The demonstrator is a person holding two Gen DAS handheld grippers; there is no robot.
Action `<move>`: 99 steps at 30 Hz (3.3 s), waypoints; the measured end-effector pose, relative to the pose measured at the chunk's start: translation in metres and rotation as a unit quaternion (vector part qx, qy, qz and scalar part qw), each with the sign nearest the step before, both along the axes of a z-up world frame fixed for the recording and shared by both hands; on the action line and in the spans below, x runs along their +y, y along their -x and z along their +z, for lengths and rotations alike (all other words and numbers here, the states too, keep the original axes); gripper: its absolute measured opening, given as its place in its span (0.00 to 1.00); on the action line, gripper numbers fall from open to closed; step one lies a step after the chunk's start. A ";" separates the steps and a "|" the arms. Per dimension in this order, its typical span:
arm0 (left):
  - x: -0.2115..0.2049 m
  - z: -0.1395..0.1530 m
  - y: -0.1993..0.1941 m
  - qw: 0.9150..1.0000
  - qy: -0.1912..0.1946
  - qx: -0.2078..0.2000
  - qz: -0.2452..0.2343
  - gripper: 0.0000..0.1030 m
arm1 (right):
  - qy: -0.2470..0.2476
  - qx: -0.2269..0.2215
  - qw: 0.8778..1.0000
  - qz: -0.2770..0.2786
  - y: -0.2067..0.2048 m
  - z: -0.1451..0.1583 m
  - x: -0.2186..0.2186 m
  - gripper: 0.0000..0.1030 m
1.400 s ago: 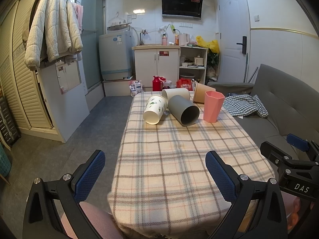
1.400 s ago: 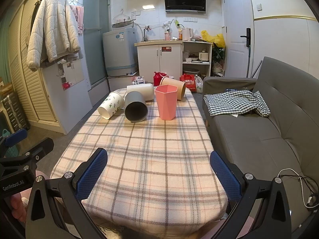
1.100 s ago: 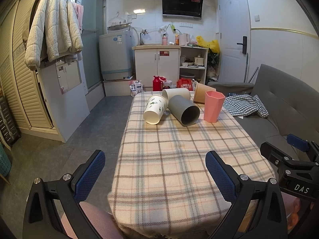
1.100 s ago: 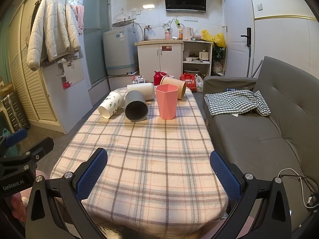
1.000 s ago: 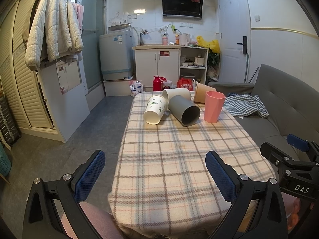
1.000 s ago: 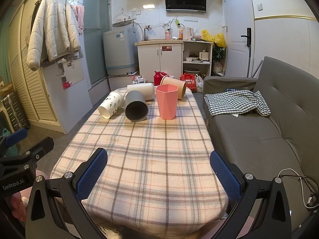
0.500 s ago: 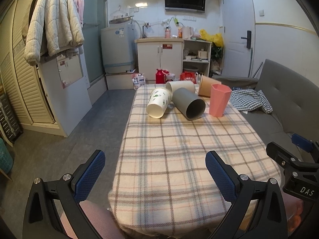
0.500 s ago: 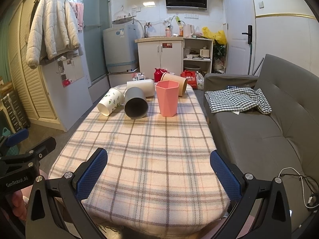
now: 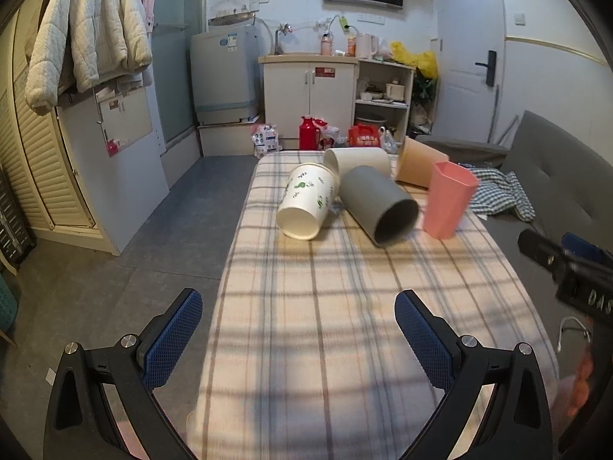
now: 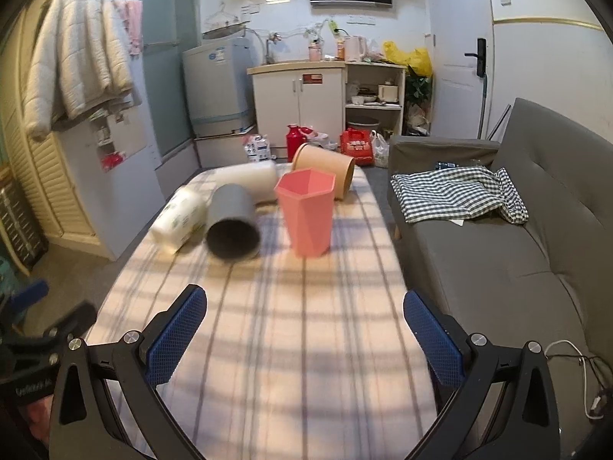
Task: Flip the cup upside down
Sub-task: 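Close the right gripper on the rim of the pink hexagonal cup, then lift the pink cup with the right gripper and rotate it opening-down, then lower the inverted pink cup onto the table and open the right gripper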
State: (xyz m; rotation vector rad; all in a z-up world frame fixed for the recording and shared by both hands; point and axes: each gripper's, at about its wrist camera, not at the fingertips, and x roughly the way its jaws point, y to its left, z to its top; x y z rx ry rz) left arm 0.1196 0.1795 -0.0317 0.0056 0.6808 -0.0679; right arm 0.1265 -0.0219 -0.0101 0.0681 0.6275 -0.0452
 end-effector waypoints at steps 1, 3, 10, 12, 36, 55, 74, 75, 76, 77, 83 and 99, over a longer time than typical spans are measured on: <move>0.000 -0.002 -0.009 1.000 0.001 0.002 0.002 1.00 | 0.001 0.003 1.000 -0.002 -0.012 -0.001 -0.003 1.00; 0.000 -0.006 -0.026 1.000 0.004 0.007 0.006 1.00 | 0.003 0.012 1.000 -0.004 -0.035 -0.006 -0.007 1.00; -0.001 -0.020 -0.063 1.000 0.003 0.022 0.009 1.00 | 0.001 0.034 0.999 0.008 -0.105 -0.023 -0.009 1.00; 0.000 -0.025 -0.064 1.000 0.004 0.017 0.008 1.00 | 0.000 0.034 0.999 0.011 -0.118 -0.026 -0.008 1.00; 0.002 -0.022 -0.052 1.000 -0.017 0.009 0.014 1.00 | -0.001 0.016 0.999 0.037 -0.096 0.013 0.001 0.65; 0.041 0.007 0.028 0.999 0.001 -0.006 0.043 1.00 | -0.070 0.175 0.975 0.118 0.064 -0.017 0.083 0.65; 0.054 -0.019 -0.003 0.998 0.013 0.037 0.042 1.00 | -0.119 0.200 0.971 0.058 -0.046 -0.047 0.072 0.62; 0.053 -0.020 -0.004 0.998 0.012 0.039 0.041 1.00 | -0.114 0.200 0.971 0.058 -0.052 -0.050 0.072 0.62; 0.052 -0.021 -0.005 0.998 0.011 0.041 0.039 1.00 | -0.111 0.201 0.972 0.057 -0.057 -0.052 0.073 0.62; 0.051 -0.023 -0.006 0.998 0.009 0.044 0.038 1.00 | -0.109 0.202 0.972 0.056 -0.060 -0.055 0.073 0.62; 0.048 -0.024 -0.008 0.998 0.018 0.047 0.035 1.00 | -0.108 0.212 0.969 0.066 -0.073 -0.067 0.073 0.62; 0.008 0.002 0.021 0.999 0.028 0.033 -0.008 1.00 | -0.037 0.090 0.995 0.024 0.003 -0.002 0.007 0.85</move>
